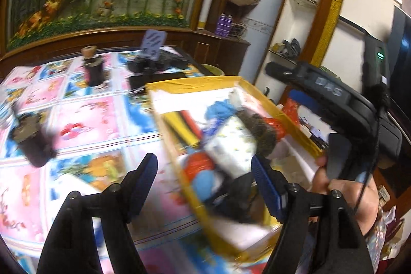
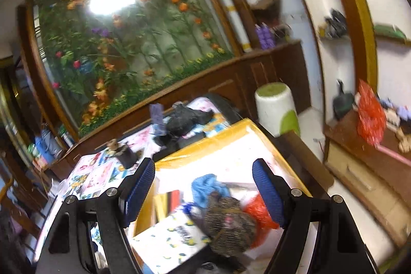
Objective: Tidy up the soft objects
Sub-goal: 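Drop the tissue pack and hat into the white box, opening both grippers, then grasp the blue Vinda tissue bag with the left gripper while the right gripper grasps the white cloth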
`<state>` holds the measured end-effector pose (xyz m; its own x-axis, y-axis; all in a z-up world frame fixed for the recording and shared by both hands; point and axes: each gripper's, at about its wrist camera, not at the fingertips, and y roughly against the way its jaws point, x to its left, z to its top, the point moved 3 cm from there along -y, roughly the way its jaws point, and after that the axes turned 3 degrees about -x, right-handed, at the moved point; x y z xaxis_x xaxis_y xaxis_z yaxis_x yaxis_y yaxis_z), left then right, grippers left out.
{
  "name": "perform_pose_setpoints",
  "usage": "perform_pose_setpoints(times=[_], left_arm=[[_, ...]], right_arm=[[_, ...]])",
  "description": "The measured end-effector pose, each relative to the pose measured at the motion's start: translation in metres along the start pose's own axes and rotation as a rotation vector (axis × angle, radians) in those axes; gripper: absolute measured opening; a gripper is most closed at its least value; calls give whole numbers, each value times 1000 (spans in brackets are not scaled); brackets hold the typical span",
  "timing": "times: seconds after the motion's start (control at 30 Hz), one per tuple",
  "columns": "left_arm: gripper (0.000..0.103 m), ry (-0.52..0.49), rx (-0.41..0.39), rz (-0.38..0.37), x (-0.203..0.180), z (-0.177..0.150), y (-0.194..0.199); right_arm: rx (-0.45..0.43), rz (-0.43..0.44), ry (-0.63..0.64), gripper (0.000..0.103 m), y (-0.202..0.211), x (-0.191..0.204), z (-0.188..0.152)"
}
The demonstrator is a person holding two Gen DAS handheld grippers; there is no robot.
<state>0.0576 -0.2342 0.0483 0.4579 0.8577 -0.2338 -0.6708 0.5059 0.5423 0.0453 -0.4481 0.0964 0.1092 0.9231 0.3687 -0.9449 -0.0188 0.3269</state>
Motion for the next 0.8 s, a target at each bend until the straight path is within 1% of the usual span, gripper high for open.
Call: perform_pose_setpoints(times=[0.07, 0.13, 0.17, 0.2, 0.23, 0.27, 0.37, 0.43, 0.5, 0.57, 0.67, 0.73, 0.77, 0.8], left_arm=[[74, 24, -8, 16, 17, 0, 11], [74, 37, -30, 55, 39, -3, 28], [75, 43, -41, 68, 48, -4, 36], [77, 55, -54, 86, 62, -7, 46], [83, 70, -61, 102, 75, -11, 54], [86, 87, -61, 117, 87, -15, 60], [86, 139, -1, 135, 122, -31, 68], [86, 168, 48, 125, 133, -38, 65], [86, 177, 76, 108, 133, -42, 61], [86, 123, 102, 107, 122, -45, 54], [86, 12, 156, 164, 104, -53, 38], [86, -25, 200, 182, 99, -60, 26], [83, -28, 213, 184, 100, -63, 24], [77, -21, 222, 185, 102, -64, 23]], right_arm=[[-32, 45, 62, 82, 5, 16, -2], [-55, 109, 140, 88, 11, 38, -7], [-53, 141, 159, 91, 11, 46, -10], [-41, 184, 178, 92, 10, 56, -14], [-31, 213, 192, 92, 11, 64, -19], [-25, 234, 201, 92, 11, 71, -24], [9, 279, 228, 92, 14, 95, -43], [13, 307, 230, 92, 17, 107, -50], [18, 337, 231, 92, 20, 119, -57], [38, 358, 241, 92, 18, 131, -65], [64, 382, 247, 92, 18, 139, -72], [84, 390, 251, 92, 16, 143, -77], [96, 400, 253, 92, 15, 146, -79], [104, 407, 256, 92, 13, 148, -81]])
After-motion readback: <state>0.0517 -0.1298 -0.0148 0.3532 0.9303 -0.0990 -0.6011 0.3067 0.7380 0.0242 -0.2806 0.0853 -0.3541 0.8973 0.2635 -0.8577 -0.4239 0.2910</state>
